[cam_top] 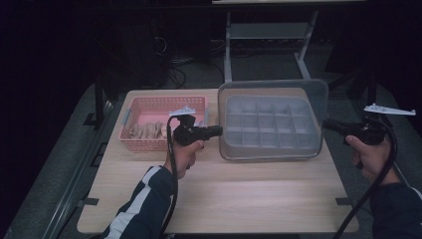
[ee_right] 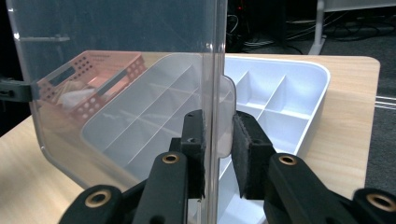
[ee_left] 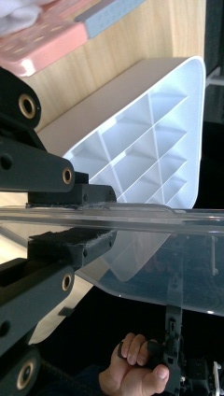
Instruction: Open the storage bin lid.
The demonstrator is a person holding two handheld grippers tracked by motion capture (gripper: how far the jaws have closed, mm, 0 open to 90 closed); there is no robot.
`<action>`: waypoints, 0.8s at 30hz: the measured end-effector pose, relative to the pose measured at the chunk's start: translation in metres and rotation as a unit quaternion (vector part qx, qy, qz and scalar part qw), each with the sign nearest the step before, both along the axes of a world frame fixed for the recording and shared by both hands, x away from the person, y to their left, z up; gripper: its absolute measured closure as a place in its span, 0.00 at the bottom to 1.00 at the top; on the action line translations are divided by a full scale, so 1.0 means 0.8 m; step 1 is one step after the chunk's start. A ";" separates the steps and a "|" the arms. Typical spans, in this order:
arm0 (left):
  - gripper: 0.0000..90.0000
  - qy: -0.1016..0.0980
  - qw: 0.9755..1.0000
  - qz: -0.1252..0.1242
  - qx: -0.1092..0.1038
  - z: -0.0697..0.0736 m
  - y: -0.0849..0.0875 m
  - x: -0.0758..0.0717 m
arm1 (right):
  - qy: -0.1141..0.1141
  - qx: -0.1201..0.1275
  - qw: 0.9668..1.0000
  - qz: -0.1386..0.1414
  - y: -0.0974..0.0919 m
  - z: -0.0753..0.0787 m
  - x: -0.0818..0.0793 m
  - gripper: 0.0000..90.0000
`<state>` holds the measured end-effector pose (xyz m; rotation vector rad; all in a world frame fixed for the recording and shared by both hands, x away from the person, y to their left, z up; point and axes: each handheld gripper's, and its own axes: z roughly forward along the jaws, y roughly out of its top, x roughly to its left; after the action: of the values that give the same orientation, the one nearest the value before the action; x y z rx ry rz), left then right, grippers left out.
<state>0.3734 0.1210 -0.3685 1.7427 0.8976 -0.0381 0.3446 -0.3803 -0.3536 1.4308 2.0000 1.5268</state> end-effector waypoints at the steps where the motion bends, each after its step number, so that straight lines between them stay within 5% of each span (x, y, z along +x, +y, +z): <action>1: 0.86 0.000 1.000 -0.002 0.001 0.000 0.000 -0.003 | 0.003 -0.002 1.000 0.000 0.001 -0.001 -0.004 0.83; 24: 0.84 0.018 0.997 -0.033 0.073 -0.040 0.013 -0.056 | 0.022 -0.036 0.999 0.014 0.023 -0.048 -0.079 0.83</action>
<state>0.3289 0.1317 -0.4008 1.9126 0.8872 -0.0494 0.2811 -0.3621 -0.3918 1.4258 2.0854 1.4304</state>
